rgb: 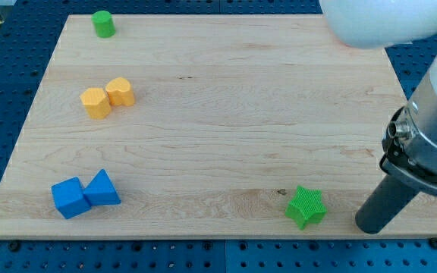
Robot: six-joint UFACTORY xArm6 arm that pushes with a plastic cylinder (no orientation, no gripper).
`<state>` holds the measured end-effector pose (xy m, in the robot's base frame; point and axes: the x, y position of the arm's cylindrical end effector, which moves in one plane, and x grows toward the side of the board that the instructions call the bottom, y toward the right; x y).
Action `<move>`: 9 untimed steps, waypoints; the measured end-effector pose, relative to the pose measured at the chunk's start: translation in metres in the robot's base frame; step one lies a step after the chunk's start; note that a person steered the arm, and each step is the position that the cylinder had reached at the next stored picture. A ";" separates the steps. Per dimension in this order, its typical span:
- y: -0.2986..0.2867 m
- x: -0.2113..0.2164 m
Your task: Slide the green star to the center
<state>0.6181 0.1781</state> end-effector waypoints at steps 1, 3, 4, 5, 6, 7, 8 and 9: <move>-0.010 -0.001; -0.064 -0.001; -0.091 -0.014; -0.096 -0.040; -0.100 -0.064; -0.120 -0.037; -0.141 -0.019; -0.161 -0.038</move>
<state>0.5806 0.0168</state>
